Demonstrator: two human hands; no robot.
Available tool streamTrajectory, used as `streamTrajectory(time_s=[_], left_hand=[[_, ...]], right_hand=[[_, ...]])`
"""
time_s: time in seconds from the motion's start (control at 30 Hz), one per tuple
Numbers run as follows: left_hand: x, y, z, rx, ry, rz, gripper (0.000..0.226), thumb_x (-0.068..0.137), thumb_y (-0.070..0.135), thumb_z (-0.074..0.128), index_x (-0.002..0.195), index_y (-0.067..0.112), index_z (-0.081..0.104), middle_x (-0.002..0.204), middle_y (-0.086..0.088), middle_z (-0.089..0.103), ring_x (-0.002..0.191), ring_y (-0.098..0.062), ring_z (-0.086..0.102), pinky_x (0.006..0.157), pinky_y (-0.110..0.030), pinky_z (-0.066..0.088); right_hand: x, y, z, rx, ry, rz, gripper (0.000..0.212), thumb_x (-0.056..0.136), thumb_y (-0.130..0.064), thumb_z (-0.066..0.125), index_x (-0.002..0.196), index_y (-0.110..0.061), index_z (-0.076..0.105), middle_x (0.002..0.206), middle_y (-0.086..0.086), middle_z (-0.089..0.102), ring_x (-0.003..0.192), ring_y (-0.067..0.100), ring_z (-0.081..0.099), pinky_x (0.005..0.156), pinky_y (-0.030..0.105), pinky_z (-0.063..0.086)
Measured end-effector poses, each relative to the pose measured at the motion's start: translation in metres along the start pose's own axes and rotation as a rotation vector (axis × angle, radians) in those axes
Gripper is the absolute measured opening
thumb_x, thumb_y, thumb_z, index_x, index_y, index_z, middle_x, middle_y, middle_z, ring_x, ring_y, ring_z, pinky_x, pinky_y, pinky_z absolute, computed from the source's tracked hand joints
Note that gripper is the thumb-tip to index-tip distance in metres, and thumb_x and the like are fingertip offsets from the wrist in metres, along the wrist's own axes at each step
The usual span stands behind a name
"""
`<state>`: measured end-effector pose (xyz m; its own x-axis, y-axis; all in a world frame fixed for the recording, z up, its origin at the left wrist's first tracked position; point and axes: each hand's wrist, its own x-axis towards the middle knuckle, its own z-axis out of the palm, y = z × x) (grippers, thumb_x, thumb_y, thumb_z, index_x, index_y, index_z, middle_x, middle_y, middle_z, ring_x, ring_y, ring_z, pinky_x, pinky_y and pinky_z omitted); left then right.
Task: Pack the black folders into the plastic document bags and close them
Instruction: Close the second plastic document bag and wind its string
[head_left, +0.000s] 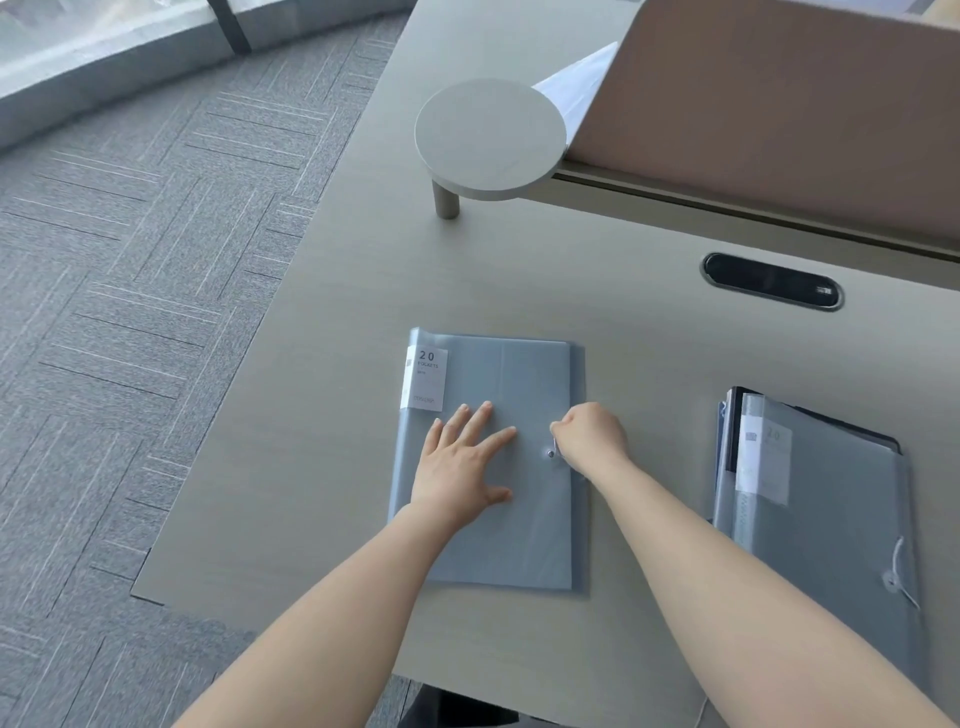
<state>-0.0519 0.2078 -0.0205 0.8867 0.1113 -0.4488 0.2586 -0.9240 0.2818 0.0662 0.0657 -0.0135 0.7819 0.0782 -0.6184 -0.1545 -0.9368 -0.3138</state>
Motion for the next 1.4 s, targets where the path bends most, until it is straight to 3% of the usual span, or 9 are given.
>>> streamTrajectory(time_s=[0.1,0.33,0.5,0.63,0.73,0.83,1.0,1.1,1.4], left_hand=[[0.001,0.000,0.001,-0.001,0.003,-0.001,0.081,0.083,0.055,0.066,0.151,0.047,0.023,0.167,0.010,-0.001,0.153,-0.019,-0.006,0.123,-0.041,-0.002],[0.000,0.000,0.002,0.000,0.013,0.000,0.081,0.082,0.055,0.066,0.150,0.047,0.024,0.167,0.010,-0.001,0.153,-0.019,-0.005,0.123,-0.041,-0.001],[0.000,0.000,0.003,0.007,0.015,-0.001,0.080,0.082,0.056,0.065,0.150,0.047,0.024,0.167,0.010,-0.001,0.153,-0.019,-0.005,0.123,-0.040,-0.002],[-0.001,0.001,0.001,-0.004,0.023,-0.011,0.077,0.084,0.052,0.065,0.150,0.043,0.028,0.167,0.006,0.002,0.153,-0.020,-0.003,0.123,-0.040,-0.002],[-0.009,-0.004,0.000,-0.062,0.130,-0.120,0.068,0.089,0.043,0.061,0.150,0.033,0.033,0.166,-0.002,0.010,0.153,-0.024,0.002,0.122,-0.041,0.003],[-0.023,-0.015,-0.002,-0.188,0.305,-0.280,0.062,0.091,0.033,0.060,0.148,0.021,0.039,0.162,-0.008,0.024,0.150,-0.029,0.016,0.119,-0.042,0.017],[-0.038,-0.026,-0.007,-0.520,0.328,-0.556,0.060,0.095,0.026,0.054,0.149,0.012,0.034,0.149,-0.011,0.039,0.135,-0.032,0.035,0.105,-0.044,0.036],[-0.039,-0.028,-0.010,-0.624,0.307,-0.612,0.055,0.095,0.023,0.051,0.147,0.010,0.038,0.143,-0.014,0.044,0.131,-0.034,0.037,0.105,-0.045,0.036],[-0.024,-0.046,-0.021,-0.867,0.268,-0.717,0.043,0.087,0.027,0.055,0.126,0.008,0.058,0.124,-0.010,0.063,0.114,-0.034,0.058,0.087,-0.037,0.045]], right_hand=[[0.002,-0.003,0.003,0.009,-0.012,-0.015,0.018,0.080,-0.015,0.051,0.067,-0.009,0.061,0.067,0.009,0.067,0.064,0.032,0.059,0.047,0.025,0.034],[-0.002,-0.003,0.005,0.006,0.015,-0.053,0.023,0.081,-0.019,0.055,0.064,-0.008,0.065,0.076,0.010,0.075,0.077,0.033,0.068,0.066,0.031,0.053],[-0.007,0.005,0.000,0.180,0.068,-0.055,0.014,0.087,-0.029,0.053,0.088,-0.017,0.059,0.085,0.000,0.071,0.080,0.025,0.064,0.070,0.035,0.050],[-0.019,0.025,-0.013,0.270,0.200,0.009,0.033,0.093,-0.029,0.047,0.126,-0.021,0.050,0.099,0.004,0.066,0.081,0.026,0.054,0.066,0.033,0.037],[-0.029,0.043,-0.013,0.279,0.193,0.049,0.038,0.094,-0.021,0.044,0.131,-0.017,0.053,0.115,0.005,0.066,0.090,0.027,0.057,0.070,0.029,0.037],[-0.040,0.055,-0.006,0.286,0.177,0.066,0.038,0.092,-0.018,0.045,0.127,-0.013,0.059,0.127,0.005,0.064,0.111,0.028,0.059,0.078,0.028,0.038],[-0.053,0.057,0.008,0.329,0.121,0.120,0.027,0.077,-0.012,0.047,0.089,0.003,0.066,0.070,0.010,0.061,0.063,0.023,0.045,0.060,0.030,0.032],[-0.055,0.056,0.012,0.336,0.108,0.136,0.025,0.073,-0.011,0.049,0.080,0.006,0.065,0.063,0.008,0.053,0.059,0.023,0.043,0.057,0.031,0.030],[-0.042,0.057,0.021,0.458,0.062,0.180,0.013,0.063,-0.016,0.045,0.056,-0.017,0.055,0.058,0.008,0.052,0.056,0.022,0.045,0.057,0.031,0.037]])
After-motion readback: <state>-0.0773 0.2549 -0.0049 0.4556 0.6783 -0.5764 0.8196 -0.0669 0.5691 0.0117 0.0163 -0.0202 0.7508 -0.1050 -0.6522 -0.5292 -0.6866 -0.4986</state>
